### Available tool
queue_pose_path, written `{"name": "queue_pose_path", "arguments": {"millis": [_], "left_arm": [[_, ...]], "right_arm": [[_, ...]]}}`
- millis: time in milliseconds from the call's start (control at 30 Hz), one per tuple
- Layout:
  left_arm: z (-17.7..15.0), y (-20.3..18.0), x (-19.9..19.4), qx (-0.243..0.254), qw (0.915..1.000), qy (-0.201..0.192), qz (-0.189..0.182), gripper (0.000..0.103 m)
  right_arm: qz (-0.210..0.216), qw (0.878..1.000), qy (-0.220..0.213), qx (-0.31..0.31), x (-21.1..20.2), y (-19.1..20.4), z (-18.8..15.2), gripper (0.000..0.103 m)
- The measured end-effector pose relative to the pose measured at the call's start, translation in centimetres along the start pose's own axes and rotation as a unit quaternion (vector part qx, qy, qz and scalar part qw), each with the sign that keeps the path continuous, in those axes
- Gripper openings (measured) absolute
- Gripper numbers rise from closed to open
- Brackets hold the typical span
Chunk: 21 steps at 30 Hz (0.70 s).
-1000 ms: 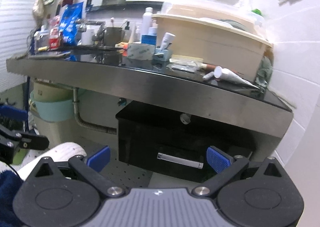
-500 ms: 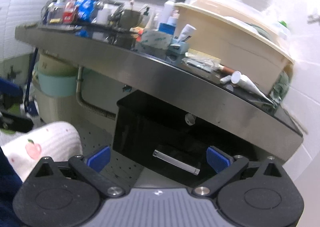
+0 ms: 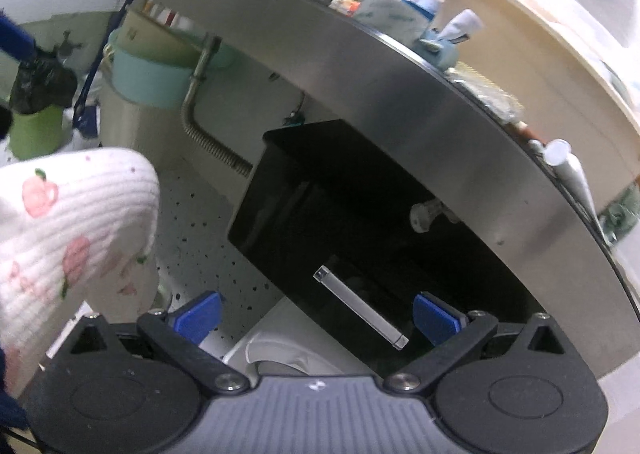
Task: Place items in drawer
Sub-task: 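Move the right tool down toward the silver drawer handle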
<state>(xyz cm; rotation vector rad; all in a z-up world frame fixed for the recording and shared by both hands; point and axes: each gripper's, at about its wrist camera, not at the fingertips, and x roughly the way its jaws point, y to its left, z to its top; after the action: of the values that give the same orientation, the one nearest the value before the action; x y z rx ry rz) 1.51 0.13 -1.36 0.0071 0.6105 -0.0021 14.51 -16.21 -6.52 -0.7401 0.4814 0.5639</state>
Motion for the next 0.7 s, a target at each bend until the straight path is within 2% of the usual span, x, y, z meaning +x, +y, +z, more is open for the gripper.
{"name": "queue_pose_path", "arguments": {"millis": [700], "left_arm": [[-0.4, 0.0, 1.4, 0.001, 0.9995, 0.03, 0.0, 0.093]], "right_arm": [[0.016, 0.991, 0.08, -0.103, 9.4, -0.8, -1.5, 0.103]]}}
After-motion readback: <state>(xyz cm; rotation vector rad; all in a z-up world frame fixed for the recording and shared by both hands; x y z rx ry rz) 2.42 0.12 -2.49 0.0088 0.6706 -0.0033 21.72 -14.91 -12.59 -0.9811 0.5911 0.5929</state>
